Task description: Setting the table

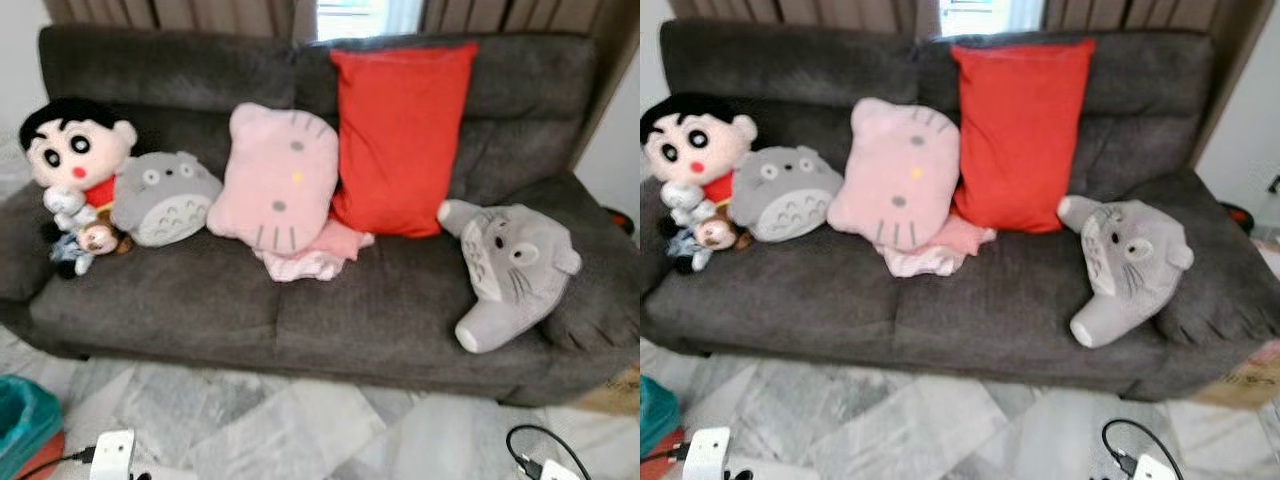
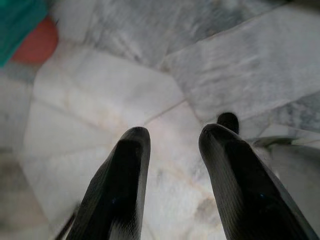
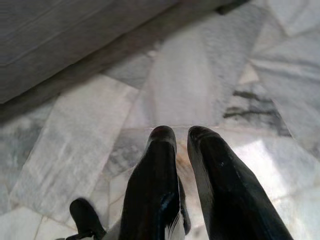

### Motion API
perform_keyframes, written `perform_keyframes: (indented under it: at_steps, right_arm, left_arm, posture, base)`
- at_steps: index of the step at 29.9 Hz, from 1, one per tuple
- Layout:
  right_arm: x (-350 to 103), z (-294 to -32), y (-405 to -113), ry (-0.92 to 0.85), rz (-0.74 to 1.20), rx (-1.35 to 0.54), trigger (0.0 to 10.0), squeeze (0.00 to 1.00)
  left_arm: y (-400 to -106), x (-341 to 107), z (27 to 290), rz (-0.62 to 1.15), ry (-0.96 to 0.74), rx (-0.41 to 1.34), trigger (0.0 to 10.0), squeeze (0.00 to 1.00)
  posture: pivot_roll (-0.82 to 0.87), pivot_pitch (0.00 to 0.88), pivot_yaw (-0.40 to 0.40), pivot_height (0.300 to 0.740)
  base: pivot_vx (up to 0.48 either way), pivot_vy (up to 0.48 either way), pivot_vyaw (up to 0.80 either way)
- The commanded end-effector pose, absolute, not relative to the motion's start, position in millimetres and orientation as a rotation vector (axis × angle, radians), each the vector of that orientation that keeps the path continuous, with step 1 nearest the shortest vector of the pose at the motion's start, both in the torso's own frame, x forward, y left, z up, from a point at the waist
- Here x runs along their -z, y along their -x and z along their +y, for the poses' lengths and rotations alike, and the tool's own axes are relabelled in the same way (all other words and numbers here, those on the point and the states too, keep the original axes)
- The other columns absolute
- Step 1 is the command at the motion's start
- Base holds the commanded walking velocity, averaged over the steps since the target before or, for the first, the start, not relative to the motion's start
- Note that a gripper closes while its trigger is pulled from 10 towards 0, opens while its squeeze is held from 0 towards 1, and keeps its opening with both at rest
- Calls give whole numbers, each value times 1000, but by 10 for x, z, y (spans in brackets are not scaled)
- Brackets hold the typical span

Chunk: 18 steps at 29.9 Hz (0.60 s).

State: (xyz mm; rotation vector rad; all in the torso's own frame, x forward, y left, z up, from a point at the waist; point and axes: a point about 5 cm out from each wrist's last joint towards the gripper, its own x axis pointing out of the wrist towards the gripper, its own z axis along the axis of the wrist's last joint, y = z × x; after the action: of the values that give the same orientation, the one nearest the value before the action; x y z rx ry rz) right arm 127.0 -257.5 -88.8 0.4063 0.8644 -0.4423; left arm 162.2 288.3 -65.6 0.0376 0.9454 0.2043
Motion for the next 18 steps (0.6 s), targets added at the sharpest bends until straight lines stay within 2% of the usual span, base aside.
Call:
perform_keyframes:
  at_steps: [1,10,18]
  right_arm:
    - [881,-2578,-1283,-408,855,445,10000,0]
    - [894,-2566,-1259,-411,866,442,10000,0]
    - [885,-2574,-1283,-405,865,440,10000,0]
  left_arm:
    - [-1570,654,2948,966,-45,-217,10000,0]
    - [-1595,687,2844,965,-46,-196,10000,0]
    - [-1597,681,2857,963,-47,-200,10000,0]
  posture:
    - [-7,0,11,740]
    - [-10,0,13,740]
    - [-6,0,12,740]
  base:
    - [0,0,800]
    - [0,0,800]
    - [0,0,800]
